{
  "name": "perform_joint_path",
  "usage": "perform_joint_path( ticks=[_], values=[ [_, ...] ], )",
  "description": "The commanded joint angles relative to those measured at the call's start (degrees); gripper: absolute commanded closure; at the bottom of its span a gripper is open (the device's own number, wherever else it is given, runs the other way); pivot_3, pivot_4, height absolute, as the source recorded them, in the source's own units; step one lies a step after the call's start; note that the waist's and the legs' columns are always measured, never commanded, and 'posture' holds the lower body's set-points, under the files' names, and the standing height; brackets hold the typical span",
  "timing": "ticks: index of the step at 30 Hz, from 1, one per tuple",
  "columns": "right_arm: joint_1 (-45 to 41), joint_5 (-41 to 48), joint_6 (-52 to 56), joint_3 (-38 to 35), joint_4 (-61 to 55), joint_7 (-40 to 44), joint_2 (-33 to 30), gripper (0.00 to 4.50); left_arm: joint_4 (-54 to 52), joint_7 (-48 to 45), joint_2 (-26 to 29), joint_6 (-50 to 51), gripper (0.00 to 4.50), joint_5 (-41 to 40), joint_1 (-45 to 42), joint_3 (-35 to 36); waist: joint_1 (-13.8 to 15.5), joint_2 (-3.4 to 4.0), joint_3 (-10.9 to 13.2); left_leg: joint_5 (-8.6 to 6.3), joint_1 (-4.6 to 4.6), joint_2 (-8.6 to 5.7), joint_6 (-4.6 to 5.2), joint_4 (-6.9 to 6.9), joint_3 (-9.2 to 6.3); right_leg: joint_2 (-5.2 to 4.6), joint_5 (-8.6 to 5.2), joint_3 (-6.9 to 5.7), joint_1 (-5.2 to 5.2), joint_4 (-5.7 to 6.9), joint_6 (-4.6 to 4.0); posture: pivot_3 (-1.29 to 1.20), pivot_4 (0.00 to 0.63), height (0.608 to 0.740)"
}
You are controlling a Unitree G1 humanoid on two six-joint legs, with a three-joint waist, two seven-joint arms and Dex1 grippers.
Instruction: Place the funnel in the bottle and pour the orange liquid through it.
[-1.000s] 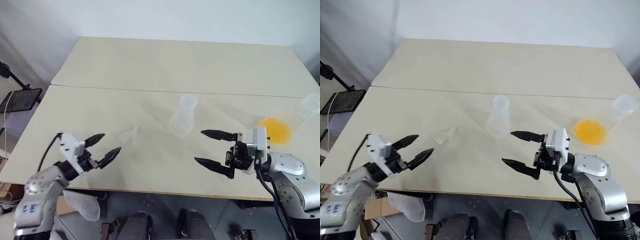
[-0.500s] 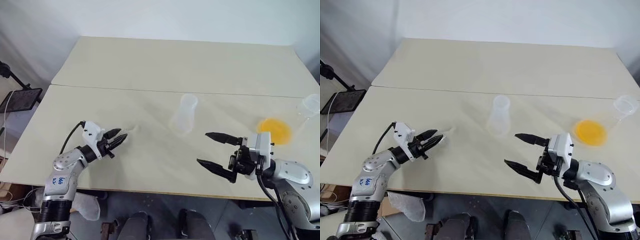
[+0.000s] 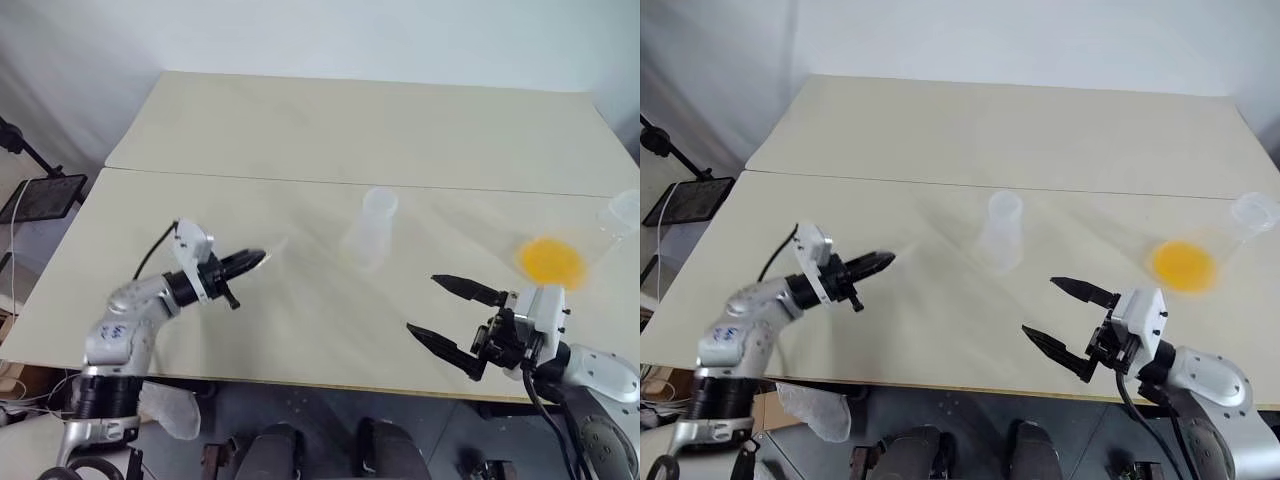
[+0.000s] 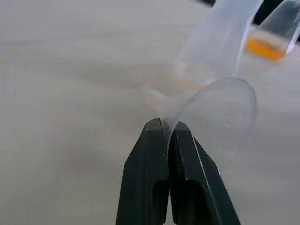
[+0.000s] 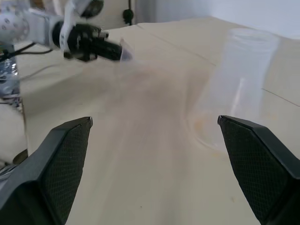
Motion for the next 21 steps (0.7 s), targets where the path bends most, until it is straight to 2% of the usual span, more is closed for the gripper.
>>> perform_joint_path(
  ticks=[1,4,8,11,17,21],
  values=[
    [1.66,-0.56,-2.34,-1.90,-3.02,-1.83,1.37,0.00,-2.02,-1.26,4.79,13.91,4.47,-4.56,-10.62,-1.31,-0.24,0.01,-0.02,0.01,0.05,0.01,-0.01,-0.01,0.05,0.05,0.00,0.01,0.00,0.02,0.00,0.00,0.150,0.740],
    [1.79,-1.48,-3.29,-1.76,-3.14,-3.22,2.55,0.00,2.22,-5.92,5.86,22.81,4.47,-9.46,-21.32,-2.29,-0.31,0.03,-0.02,0.03,0.09,-0.04,0.03,0.00,0.15,0.08,0.00,-0.06,0.00,0.02,0.02,0.00,0.150,0.740],
    [2.46,-2.89,-4.54,-0.50,-3.28,-4.18,3.95,0.00,9.62,-12.96,8.97,31.84,4.47,-8.02,-34.71,-10.50,-0.47,0.06,0.00,0.03,0.13,-0.04,0.01,-0.09,0.18,0.17,-0.01,-0.11,-0.05,0.05,0.03,0.00,0.150,0.740],
    [2.43,-4.11,-5.38,0.77,-3.23,-4.91,5.08,0.00,16.77,-14.58,6.66,35.40,4.47,-7.27,-43.37,-13.14,-0.39,0.05,0.01,0.05,0.07,-0.02,-0.01,-0.07,0.22,0.23,-0.02,-0.12,-0.10,0.08,0.04,0.00,0.150,0.740],
    [2.80,-5.56,-6.68,2.46,-3.55,-6.45,6.58,0.00,26.32,-14.66,2.18,37.71,4.47,-3.08,-52.58,-17.84,-0.31,0.05,0.01,0.05,0.05,-0.02,-0.01,-0.02,0.22,0.22,-0.03,-0.08,-0.06,0.04,0.07,0.00,0.150,0.740],
    [3.12,-6.15,-7.24,3.00,-3.81,-7.20,7.01,0.00,28.66,-16.66,0.26,40.54,4.47,-1.77,-55.38,-21.53,-0.37,0.05,0.01,0.05,0.03,-0.03,-0.01,-0.02,0.23,0.22,-0.04,-0.06,-0.08,0.05,0.07,0.00,0.150,0.740]
  ],
)
